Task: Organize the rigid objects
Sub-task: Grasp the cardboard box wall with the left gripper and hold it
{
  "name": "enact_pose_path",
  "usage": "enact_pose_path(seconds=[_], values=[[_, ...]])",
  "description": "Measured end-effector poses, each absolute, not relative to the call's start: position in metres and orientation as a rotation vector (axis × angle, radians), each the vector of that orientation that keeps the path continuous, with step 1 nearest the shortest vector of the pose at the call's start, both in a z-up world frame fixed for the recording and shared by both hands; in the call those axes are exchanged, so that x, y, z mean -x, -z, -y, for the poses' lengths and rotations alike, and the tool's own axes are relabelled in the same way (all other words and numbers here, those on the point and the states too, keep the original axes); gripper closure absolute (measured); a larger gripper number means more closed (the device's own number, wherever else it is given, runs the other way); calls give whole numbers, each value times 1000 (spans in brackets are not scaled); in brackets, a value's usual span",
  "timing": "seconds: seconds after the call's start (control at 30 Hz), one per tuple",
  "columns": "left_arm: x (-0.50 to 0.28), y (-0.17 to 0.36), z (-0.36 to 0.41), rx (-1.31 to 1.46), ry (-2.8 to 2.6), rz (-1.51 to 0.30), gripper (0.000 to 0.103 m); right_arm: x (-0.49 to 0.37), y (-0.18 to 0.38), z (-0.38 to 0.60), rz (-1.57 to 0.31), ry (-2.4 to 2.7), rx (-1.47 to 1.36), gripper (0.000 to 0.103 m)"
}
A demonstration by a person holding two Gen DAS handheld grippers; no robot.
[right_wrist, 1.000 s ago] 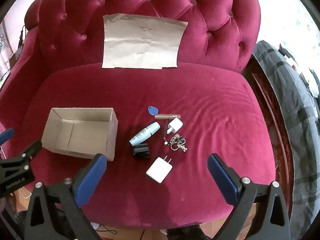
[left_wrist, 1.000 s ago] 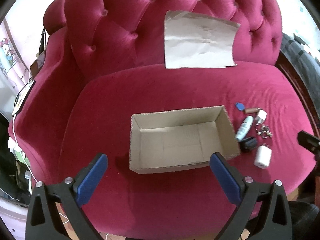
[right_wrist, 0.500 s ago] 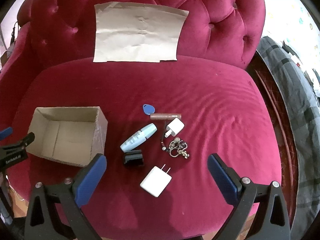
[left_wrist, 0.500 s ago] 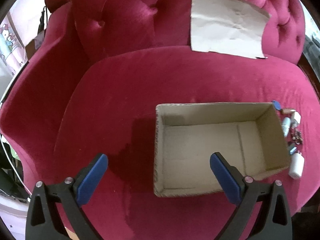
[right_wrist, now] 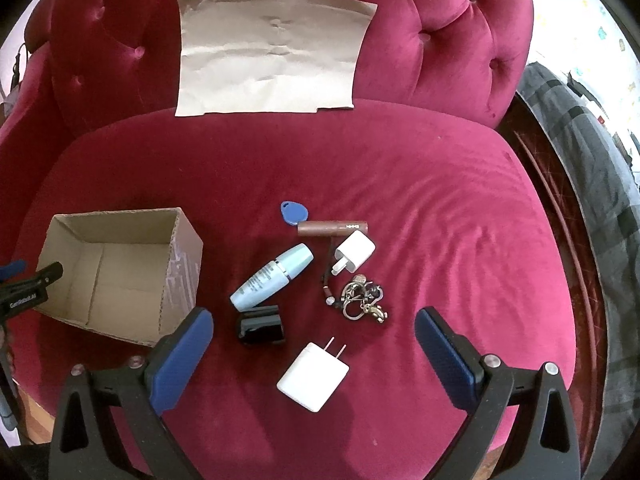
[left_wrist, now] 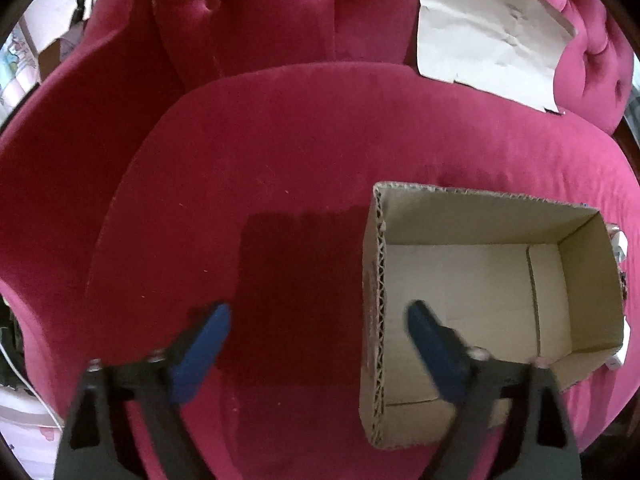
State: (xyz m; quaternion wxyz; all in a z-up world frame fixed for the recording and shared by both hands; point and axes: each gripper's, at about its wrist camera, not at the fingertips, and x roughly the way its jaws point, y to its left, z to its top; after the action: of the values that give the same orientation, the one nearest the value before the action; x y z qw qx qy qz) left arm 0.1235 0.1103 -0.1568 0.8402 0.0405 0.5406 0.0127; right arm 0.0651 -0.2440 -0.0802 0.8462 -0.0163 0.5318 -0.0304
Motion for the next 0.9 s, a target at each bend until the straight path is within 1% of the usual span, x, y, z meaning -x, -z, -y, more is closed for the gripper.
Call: enact_pose_path(seconds=[0.07, 0.1, 0.2, 0.27, 0.3, 0.33, 0.37, 0.4, 0.43, 0.53, 0.57, 0.9], values=[[-125, 164, -109, -71, -13, -1170, 42, -66, 83, 245, -1126, 68, 35, 0], [-125, 167, -108, -67, -4, -1177, 46, -66, 85, 245, -1129, 71, 34, 0], [-127, 176, -104, -48, 33, -1204, 49, -68, 90, 246, -1138, 73, 38, 0], [-129, 179, -103, -33, 54, -1208, 64, -70, 92, 246, -1143, 81, 46, 0], [-130, 179, -103, -23, 62, -1202, 70, -70, 94, 246, -1149, 81, 49, 0], [-129, 179, -104, -18, 68, -1201, 81, -70, 96, 246, -1150, 80, 49, 0], [-129, 180, -104, -6, 82, -1200, 88, -70, 97, 246, -1150, 78, 49, 0], [-129, 180, -104, 2, 91, -1201, 90, -70, 98, 245, -1152, 78, 50, 0], [-129, 180, -103, 6, 98, -1200, 96, -70, 99, 246, -1154, 77, 52, 0], [-127, 180, -101, -15, 93, -1195, 97, -69, 100, 247, -1158, 80, 55, 0], [-129, 180, -100, -14, 89, -1195, 99, -69, 101, 248, -1160, 80, 52, 0], [-127, 180, -100, -32, 89, -1187, 99, -67, 108, 257, -1184, 90, 19, 0]])
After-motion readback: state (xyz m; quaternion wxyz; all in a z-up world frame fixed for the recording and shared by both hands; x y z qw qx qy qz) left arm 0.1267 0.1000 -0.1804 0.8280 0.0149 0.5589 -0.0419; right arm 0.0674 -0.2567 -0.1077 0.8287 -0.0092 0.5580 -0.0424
